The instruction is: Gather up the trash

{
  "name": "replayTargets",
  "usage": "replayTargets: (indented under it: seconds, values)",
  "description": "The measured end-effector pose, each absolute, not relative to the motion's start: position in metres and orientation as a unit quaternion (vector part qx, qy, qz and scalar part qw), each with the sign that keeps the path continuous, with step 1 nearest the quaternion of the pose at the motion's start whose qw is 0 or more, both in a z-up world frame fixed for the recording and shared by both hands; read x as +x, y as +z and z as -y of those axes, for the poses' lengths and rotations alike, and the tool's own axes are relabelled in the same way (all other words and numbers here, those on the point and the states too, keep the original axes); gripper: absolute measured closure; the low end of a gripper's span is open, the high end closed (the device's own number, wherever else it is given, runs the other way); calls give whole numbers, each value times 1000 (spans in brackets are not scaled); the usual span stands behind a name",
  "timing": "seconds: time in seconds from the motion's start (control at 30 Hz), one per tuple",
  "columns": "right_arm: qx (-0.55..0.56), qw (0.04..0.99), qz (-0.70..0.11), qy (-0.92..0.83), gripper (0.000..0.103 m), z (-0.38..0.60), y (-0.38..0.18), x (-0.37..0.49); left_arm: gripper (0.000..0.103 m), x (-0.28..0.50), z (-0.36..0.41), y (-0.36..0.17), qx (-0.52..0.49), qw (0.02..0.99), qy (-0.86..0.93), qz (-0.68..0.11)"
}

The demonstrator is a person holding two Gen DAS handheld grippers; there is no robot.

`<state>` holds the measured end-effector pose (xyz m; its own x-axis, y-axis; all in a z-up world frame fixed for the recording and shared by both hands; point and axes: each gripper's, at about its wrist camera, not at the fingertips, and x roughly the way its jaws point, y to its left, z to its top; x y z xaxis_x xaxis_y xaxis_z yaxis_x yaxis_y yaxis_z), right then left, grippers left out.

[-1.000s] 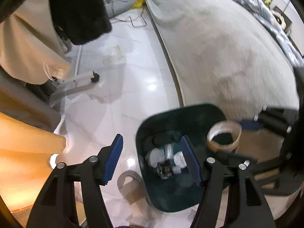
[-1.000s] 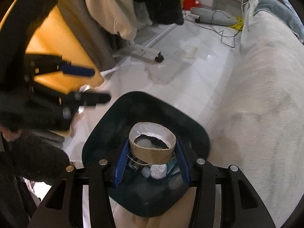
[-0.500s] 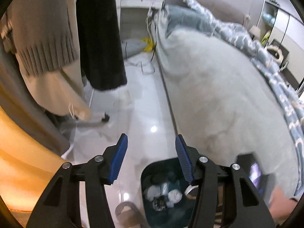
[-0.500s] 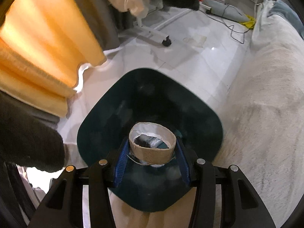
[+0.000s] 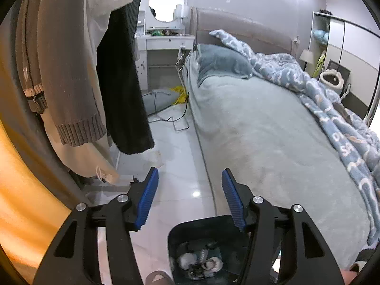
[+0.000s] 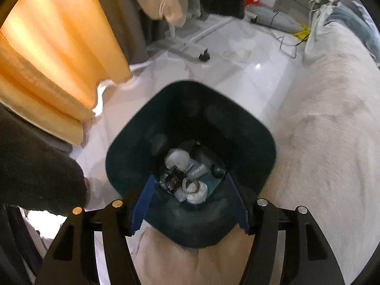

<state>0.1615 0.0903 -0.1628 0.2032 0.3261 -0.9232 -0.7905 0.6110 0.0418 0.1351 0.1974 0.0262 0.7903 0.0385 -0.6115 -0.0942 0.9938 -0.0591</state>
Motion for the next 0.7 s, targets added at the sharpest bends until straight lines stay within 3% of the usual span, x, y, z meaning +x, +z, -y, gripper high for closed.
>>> replayTargets:
  seconds: [0.33, 0.5, 0.7]
  values:
    - [-132, 846, -409, 316, 27, -22, -84, 137, 24, 87, -157, 38, -31, 955, 36, -293]
    - [-101, 879, -373, 278, 19, 14, -56, 122, 9, 61, -138, 39, -30, 961, 33, -274]
    - [-70, 916, -317, 235, 9, 65, -21, 94, 4, 32, -121, 39, -47, 963, 46, -260]
